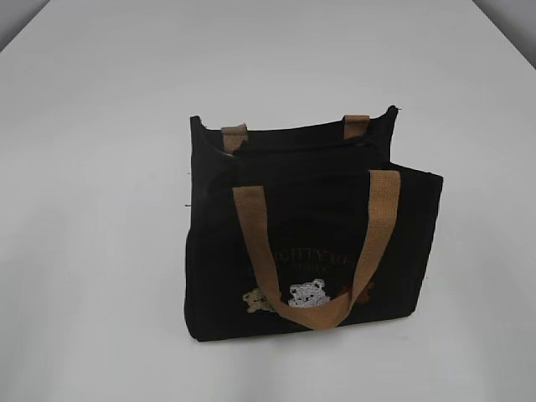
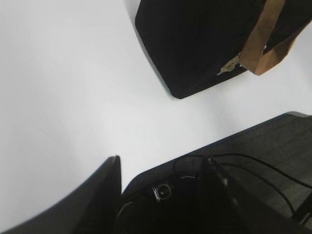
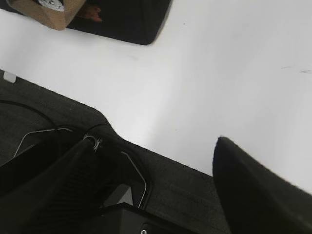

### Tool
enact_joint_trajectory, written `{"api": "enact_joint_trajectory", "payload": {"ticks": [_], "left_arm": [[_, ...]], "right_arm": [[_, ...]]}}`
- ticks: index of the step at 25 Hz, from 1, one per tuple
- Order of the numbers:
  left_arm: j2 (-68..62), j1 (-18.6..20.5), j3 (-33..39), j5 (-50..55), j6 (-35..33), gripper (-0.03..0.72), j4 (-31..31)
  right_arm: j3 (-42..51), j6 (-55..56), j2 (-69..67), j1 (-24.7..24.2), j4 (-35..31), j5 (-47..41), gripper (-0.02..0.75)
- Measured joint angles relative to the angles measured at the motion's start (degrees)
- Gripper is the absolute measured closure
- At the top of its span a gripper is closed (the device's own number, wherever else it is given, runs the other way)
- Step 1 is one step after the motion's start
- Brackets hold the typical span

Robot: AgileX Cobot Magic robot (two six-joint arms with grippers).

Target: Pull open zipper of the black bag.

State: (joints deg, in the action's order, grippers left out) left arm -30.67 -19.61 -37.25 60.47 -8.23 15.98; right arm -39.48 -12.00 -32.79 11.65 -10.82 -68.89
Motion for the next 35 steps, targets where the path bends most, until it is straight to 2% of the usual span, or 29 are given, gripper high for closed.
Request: {"api": "enact_joint_trajectory", "payload": {"ticks": [5, 9, 15, 21, 35], "left_arm": [[19.99, 0.0, 4.3, 2.33, 0.29, 0.297, -5.27], [30.35, 0.0, 5.28, 3.78, 0.29, 0.297, -6.48], [29.23, 0.0, 6.72, 1.45, 0.33, 0.297, -6.68], [29.03, 0.0, 6.95, 0.72, 0.33, 0.297, -6.68], [29.03, 0.0, 6.95, 0.49, 0.35, 0.344, -6.68]], "right_arm": [[6.01, 1.26, 16.07, 0.0, 2.47, -0.2, 0.158], [9.08, 1.2, 26.24, 0.0, 2.62, -0.48, 0.158], [9.42, 0.89, 33.15, 0.0, 2.62, -0.42, 0.157], [11.4, 0.67, 33.2, 0.0, 2.72, 4.75, 0.157], [11.54, 0.61, 33.2, 0.0, 1.99, 5.54, 0.157]]}}
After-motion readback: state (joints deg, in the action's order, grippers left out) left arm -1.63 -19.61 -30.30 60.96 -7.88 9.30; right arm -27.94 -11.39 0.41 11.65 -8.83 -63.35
